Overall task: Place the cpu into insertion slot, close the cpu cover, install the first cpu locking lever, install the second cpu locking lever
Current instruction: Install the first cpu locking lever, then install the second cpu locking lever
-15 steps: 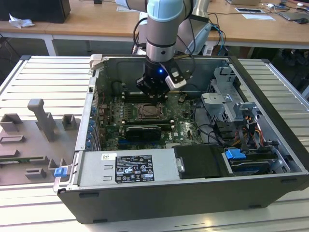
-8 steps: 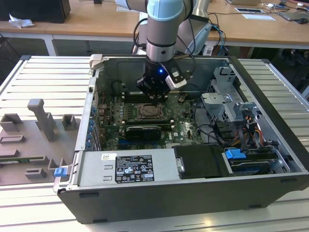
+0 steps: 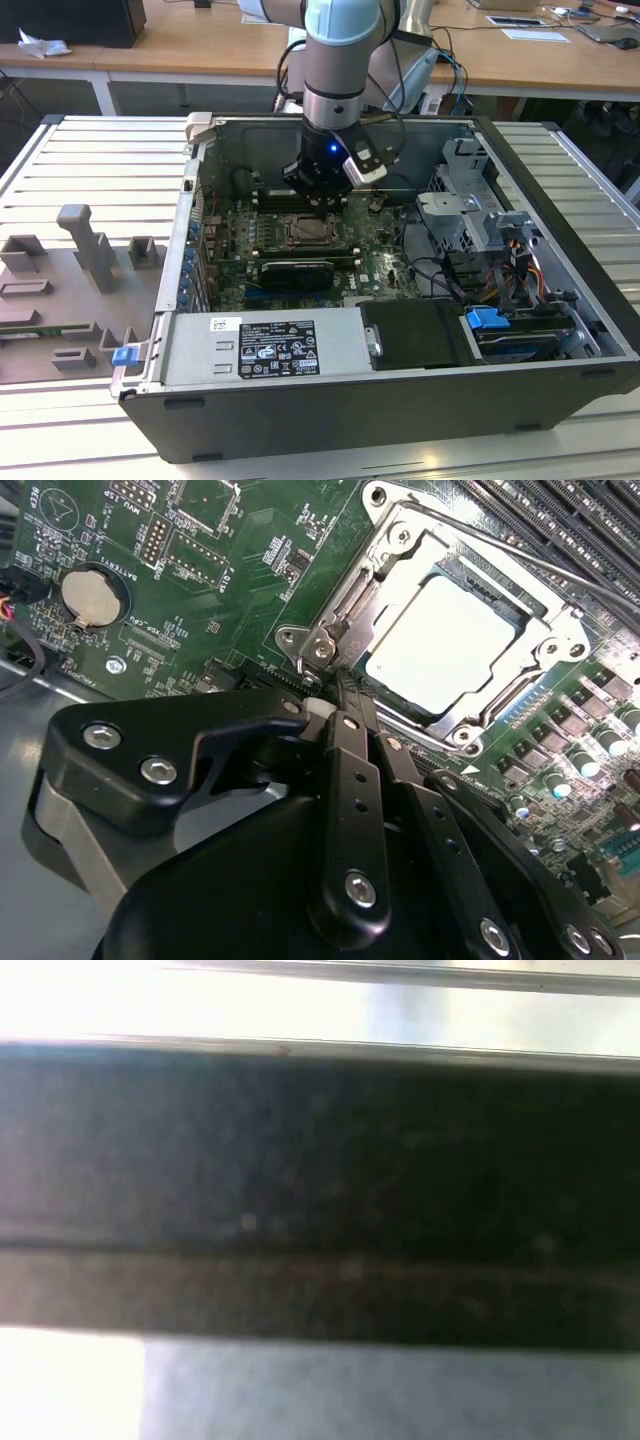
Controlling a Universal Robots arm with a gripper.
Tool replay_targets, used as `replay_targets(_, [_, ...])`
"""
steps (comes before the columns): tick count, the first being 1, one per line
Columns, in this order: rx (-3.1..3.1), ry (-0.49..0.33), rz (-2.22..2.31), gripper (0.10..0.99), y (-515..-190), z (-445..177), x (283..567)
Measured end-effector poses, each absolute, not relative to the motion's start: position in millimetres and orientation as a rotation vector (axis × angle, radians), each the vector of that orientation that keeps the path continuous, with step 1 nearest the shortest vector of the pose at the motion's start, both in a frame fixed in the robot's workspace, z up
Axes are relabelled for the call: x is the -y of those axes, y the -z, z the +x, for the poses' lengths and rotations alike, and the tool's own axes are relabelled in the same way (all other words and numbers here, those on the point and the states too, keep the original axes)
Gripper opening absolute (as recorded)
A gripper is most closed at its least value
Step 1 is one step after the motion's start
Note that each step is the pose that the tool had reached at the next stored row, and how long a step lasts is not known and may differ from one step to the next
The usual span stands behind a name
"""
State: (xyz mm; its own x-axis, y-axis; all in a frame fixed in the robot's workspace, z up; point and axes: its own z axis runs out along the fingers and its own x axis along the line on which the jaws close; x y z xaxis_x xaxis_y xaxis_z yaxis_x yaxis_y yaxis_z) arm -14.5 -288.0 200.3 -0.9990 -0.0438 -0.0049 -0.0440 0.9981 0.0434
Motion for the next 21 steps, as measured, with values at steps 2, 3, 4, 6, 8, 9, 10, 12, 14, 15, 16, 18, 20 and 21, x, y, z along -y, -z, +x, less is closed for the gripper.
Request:
replay_targets(2, [-3.136,-0.08,-0.07,0.106,-200,-15,288])
replay_targets(3, [-3.135,-0.088,-0.07,0.106,-200,-14,288])
replay_targets(4, [-3.135,-0.093,-0.07,0.106,-200,-14,288])
replay_targets(6, [-3.134,-0.103,-0.071,0.106,-200,-14,288])
replay_targets(8, [-3.134,-0.104,-0.071,0.106,-200,-14,288])
replay_targets(9, [-3.134,-0.105,-0.071,0.106,-201,-14,288])
replay_targets(10, [-3.134,-0.105,-0.071,0.106,-202,-14,288])
replay_targets(12, [-3.134,-0.104,-0.071,0.106,-206,-14,288])
replay_targets(14, [-3.134,-0.104,-0.071,0.106,-211,-14,288])
replay_targets(15, [-3.134,-0.103,-0.071,0.106,-213,-14,288])
replay_targets(16, [-3.134,-0.104,-0.071,0.106,-213,-14,288])
replay_targets(18, [-3.134,-0.104,-0.071,0.106,-213,-14,289])
replay_targets(20, [-3.134,-0.106,-0.071,0.106,-213,-14,294])
replay_targets(21, [-3.134,-0.106,-0.071,0.106,-213,-14,297])
